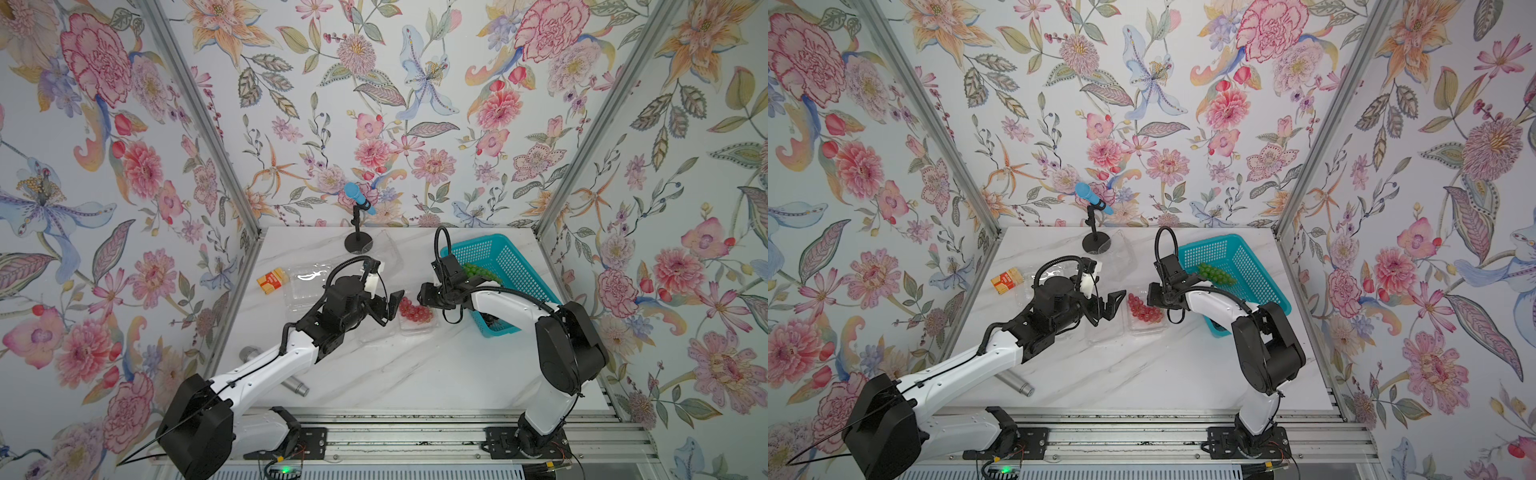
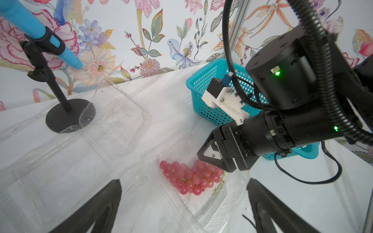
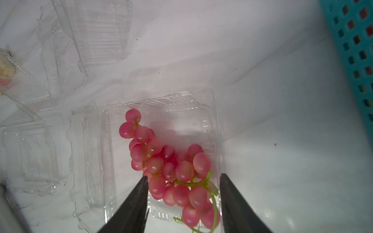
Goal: Pack grapes into containers
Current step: Place the grape into the packing box.
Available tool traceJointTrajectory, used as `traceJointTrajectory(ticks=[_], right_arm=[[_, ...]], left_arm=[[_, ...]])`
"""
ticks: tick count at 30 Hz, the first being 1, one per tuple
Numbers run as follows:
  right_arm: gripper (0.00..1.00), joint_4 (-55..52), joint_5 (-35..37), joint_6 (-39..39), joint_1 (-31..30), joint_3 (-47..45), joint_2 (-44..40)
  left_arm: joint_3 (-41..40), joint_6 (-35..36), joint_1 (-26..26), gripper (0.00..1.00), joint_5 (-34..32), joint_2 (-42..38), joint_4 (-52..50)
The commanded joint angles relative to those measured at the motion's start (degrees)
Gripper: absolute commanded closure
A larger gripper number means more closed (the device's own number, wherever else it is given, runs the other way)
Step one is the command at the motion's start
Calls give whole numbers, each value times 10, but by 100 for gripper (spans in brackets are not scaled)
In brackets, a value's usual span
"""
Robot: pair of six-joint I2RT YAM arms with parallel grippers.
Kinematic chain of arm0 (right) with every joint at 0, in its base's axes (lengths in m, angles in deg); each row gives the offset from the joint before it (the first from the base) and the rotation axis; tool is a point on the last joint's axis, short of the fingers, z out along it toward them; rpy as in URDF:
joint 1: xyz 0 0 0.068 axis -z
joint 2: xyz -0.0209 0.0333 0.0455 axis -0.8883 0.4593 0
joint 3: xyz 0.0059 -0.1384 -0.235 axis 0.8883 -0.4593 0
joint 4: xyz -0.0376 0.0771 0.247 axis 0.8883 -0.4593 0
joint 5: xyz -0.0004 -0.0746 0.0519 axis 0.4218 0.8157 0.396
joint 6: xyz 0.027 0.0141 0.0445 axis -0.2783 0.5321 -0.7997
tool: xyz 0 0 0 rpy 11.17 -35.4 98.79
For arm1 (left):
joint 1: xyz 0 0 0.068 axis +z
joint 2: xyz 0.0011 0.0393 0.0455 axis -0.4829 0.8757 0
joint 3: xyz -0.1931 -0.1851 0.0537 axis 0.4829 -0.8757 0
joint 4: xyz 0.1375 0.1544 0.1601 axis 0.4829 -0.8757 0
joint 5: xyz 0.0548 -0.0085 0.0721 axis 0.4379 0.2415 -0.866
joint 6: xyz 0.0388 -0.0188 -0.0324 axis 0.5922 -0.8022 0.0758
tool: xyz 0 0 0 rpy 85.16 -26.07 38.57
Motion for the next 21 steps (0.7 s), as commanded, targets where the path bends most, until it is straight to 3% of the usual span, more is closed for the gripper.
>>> traceJointTrajectory(ticks=[1,5,12,21], right_arm=[[33,-4,-1,2,8,7,-27],[25,-4,-16,5,18,19,-35],[0,-10,-24,16,59,35,-84],[0,-93,18,93,207,58,-116]], left_arm=[[-3,25,-10,0,12,-14,26],[4,37,-12,0,11,-12,29],[17,52,-19,0,13,-5,33],[50,61,-42,0,18,27,50]])
